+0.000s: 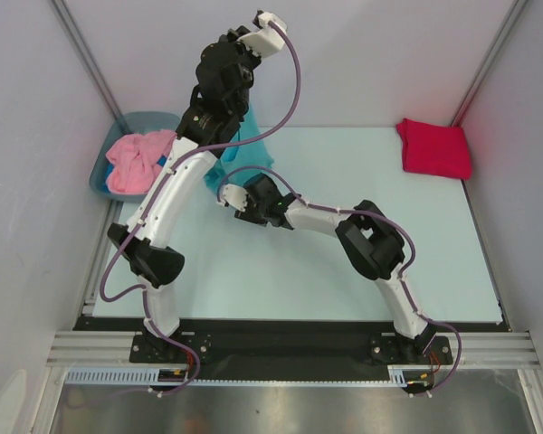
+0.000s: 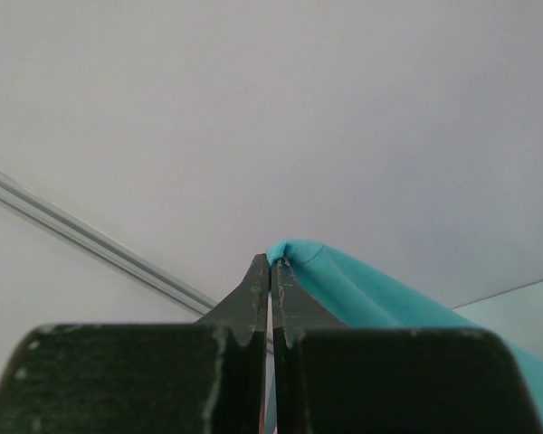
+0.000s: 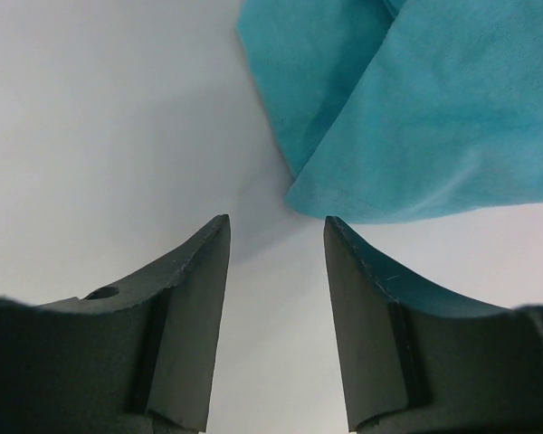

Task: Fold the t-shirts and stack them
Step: Flatten the tshirt out

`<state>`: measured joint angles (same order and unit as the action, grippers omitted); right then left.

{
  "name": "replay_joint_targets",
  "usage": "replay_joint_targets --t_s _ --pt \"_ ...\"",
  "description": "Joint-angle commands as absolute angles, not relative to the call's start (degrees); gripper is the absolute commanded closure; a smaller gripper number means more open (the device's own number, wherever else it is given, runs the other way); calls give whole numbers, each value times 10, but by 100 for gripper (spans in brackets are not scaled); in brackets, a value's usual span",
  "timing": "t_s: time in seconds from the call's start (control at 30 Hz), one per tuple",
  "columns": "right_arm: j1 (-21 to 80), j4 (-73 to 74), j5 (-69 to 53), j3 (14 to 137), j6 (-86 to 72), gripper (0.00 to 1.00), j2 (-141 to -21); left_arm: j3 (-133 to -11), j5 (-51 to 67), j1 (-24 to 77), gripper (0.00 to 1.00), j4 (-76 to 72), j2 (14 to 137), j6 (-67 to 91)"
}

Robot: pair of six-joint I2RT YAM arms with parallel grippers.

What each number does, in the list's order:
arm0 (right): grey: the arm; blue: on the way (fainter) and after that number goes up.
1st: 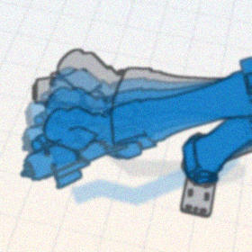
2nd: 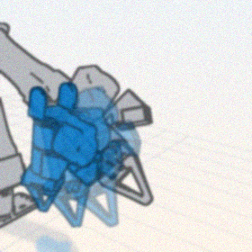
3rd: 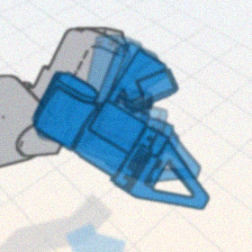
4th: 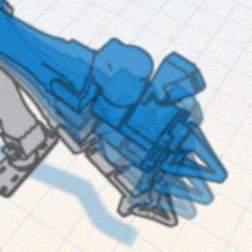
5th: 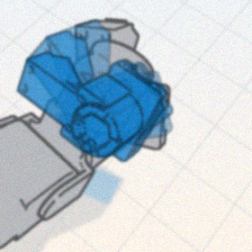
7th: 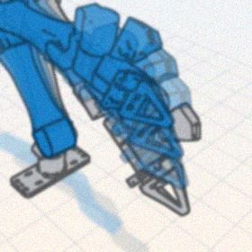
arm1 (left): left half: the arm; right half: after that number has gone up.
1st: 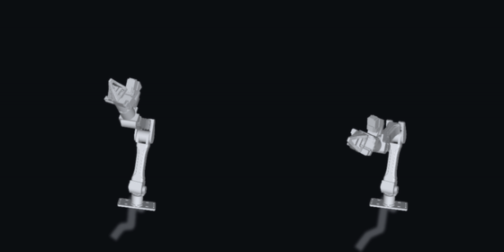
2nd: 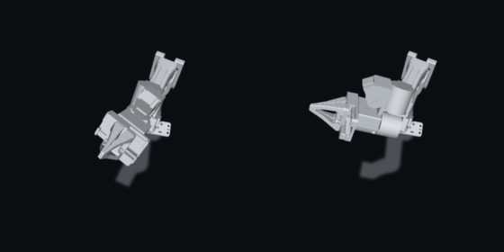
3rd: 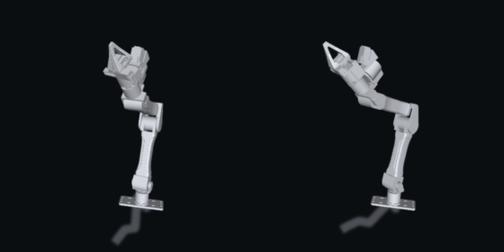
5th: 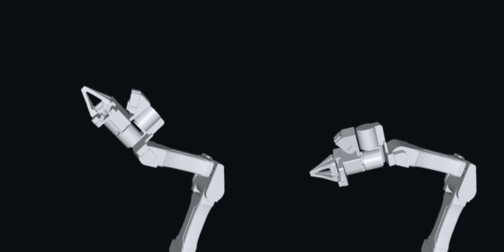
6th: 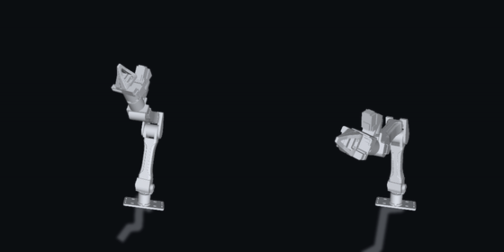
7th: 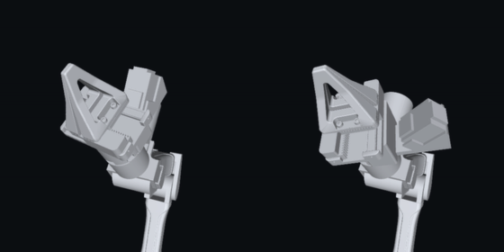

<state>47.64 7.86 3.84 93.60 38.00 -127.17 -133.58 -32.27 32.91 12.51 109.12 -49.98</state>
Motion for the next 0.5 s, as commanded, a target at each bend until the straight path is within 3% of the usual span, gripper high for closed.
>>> replay_joint_targets --t_s 0.0,0.47 --pt "468 54 47 940 375 49 -1284 -1365 -316 327 100 91 1068 -494" --pt "452 47 44 990 380 50 -1330 -1368 -314 328 100 88 1069 -496"
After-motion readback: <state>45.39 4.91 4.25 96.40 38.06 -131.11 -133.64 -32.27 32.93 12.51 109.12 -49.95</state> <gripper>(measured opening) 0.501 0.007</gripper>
